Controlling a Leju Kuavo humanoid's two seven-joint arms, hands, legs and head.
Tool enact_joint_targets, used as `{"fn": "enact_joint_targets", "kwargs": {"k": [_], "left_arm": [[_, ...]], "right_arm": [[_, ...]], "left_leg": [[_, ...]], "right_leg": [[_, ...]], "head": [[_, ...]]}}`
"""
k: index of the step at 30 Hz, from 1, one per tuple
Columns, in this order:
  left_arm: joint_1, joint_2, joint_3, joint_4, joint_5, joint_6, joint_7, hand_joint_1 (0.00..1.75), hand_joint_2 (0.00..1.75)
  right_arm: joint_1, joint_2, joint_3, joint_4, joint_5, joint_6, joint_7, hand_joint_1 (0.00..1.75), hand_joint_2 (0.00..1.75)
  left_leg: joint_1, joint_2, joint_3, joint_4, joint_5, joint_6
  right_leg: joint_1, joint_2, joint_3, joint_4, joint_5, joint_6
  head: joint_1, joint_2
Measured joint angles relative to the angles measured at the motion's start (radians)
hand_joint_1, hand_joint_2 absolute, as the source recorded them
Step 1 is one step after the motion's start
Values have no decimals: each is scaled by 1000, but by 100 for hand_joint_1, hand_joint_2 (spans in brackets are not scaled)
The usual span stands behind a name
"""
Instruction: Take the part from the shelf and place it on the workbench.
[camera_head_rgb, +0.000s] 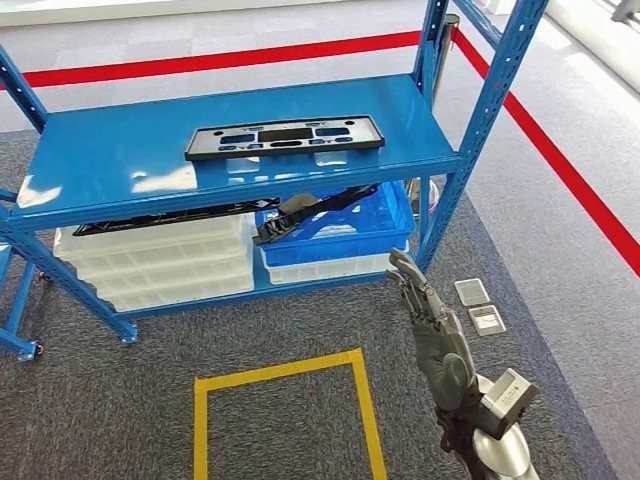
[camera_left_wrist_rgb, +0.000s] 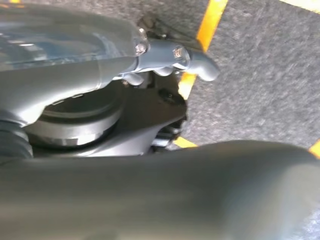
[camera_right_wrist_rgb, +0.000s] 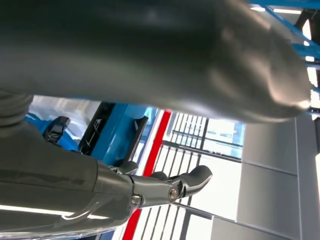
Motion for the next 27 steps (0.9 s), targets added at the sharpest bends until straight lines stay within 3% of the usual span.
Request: {"fn": "enact_joint_targets", "kwargs": {"k": [1,3,4,5,6,8,10,15,17,19,20,21,22,24,25,27], "left_arm": [[0,0,0,0,0,0,-1,0,0],[-1,-1,0,0,0,0,-2,0,0],[0,-1,0,0,0,0,-2,0,0],[0,-1,0,0,0,0,-2,0,0],[1,-1,0,0,0,0,-2,0,0],[2,-1,0,0,-1,0,-2,0,0],[0,-1,0,0,-2,0,-1,0,0],[-5,-1,0,0,-3,-1,0,0,0],[-5,-1,0,0,-3,-2,0,0,0],[-3,-1,0,0,-3,-3,-1,0,0],[-1,-1,0,0,-3,-3,-1,0,0],[0,-1,0,0,-3,-3,-1,0,0],[0,-1,0,0,-3,-3,-1,0,0],[0,0,0,0,-3,-3,-2,0,0],[0,0,0,0,-3,-3,-2,0,0],[-1,2,0,0,-3,-2,-3,0,0]], "right_arm": [[0,-1,0,-1,0,0,0,0,0],[2,-3,0,-1,0,0,-1,0,0],[4,-3,0,-1,0,0,0,0,0],[5,-4,0,-1,0,0,0,0,0],[5,-5,0,0,0,0,0,0,0],[5,-6,0,0,0,0,0,0,0],[5,-7,0,0,0,0,0,0,0],[5,-9,-1,-2,-3,2,-1,0,0],[4,-9,-1,-3,-6,5,-2,0,0],[4,-9,-1,-3,-9,8,-2,0,0],[4,-9,-1,-3,-11,9,-2,0,0],[4,-9,-1,-3,-12,9,-2,0,0],[4,-9,-1,-3,-13,9,-1,0,0],[4,-9,-1,-3,-14,9,2,0,0],[3,-9,-1,-3,-15,9,4,0,0],[3,-9,0,-3,-14,9,7,0,0]], "left_leg": [[3,1,6,-5,0,4],[3,2,13,-6,-5,10],[3,3,16,-6,-8,11],[3,3,20,-5,-13,11],[4,2,26,-5,-18,8],[6,1,43,-3,-33,-1],[4,1,54,3,-48,-14],[4,1,50,27,-74,-31],[7,1,-1,128,-121,-40],[9,1,-83,266,-167,-44],[8,1,-112,305,-166,-44],[8,1,-125,307,-145,-41],[6,1,-118,269,-105,-35],[-1,-1,-75,142,-18,-17],[-6,-1,-55,91,5,-7],[-13,-2,-39,54,5,3]], "right_leg": [[0,0,-18,40,-22,2],[0,0,-86,166,-76,6],[-1,0,-119,220,-89,8],[-1,0,-140,245,-83,10],[-2,0,-141,230,-57,12],[-4,-2,-97,115,24,15],[-2,-3,-56,17,61,11],[-3,0,-44,-1,46,-20],[-4,-3,-37,-2,40,-29],[-3,-3,-31,-2,33,-34],[-2,-2,-26,-2,28,-35],[0,-1,-19,-2,23,-35],[1,0,-9,-2,18,-35],[5,1,11,-4,6,-34],[5,2,17,-4,1,-31],[4,1,19,-7,-5,-23]], "head": [[0,0],[1,0],[1,0],[1,0],[1,0],[1,0],[1,0],[-1,0],[-1,0],[-1,0],[-1,0],[-1,0],[-1,0],[-1,0],[-1,0],[-1,0]]}}
